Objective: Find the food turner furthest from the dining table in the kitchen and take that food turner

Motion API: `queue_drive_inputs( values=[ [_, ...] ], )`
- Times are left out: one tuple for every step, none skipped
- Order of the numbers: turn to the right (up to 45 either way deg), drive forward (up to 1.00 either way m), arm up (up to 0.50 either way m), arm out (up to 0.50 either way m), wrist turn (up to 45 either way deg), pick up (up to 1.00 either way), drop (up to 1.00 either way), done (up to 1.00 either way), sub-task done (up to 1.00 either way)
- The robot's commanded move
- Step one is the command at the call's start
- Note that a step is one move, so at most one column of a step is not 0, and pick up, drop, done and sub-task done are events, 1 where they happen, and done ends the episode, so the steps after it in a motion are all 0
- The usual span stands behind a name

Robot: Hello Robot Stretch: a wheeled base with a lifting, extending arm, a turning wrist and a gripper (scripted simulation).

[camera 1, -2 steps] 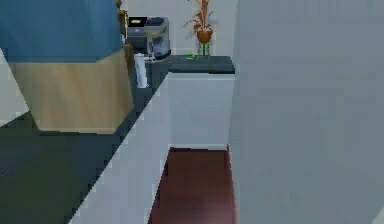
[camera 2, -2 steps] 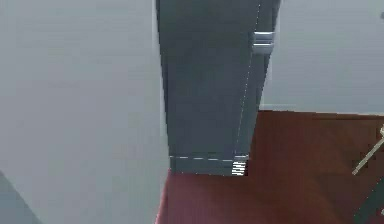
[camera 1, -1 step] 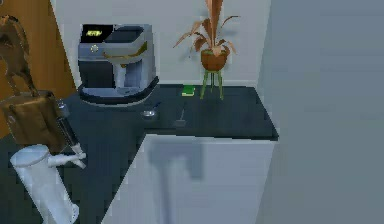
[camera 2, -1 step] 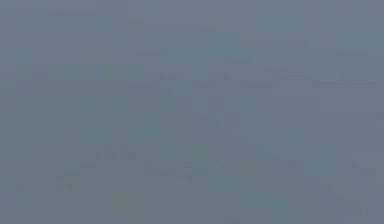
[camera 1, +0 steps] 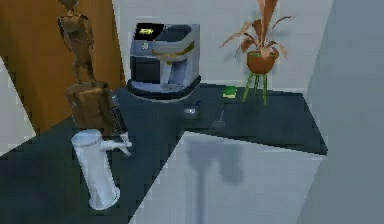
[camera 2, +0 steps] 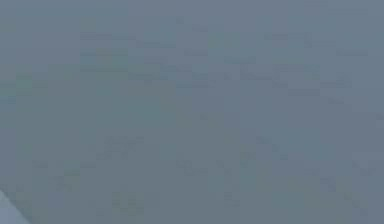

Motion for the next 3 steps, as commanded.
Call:
queue_drive_inputs(
  values=[
    [0.0, 0.05, 0.0, 0.0, 0.0, 0.0, 0.0, 0.0, 0.0],
    [-45.0, 0.0, 0.0, 0.0, 0.0, 0.0, 0.0, 0.0, 0.0],
    [-30.0, 0.0, 0.0, 0.0, 0.0, 0.0, 0.0, 0.0, 0.0]
  ],
)
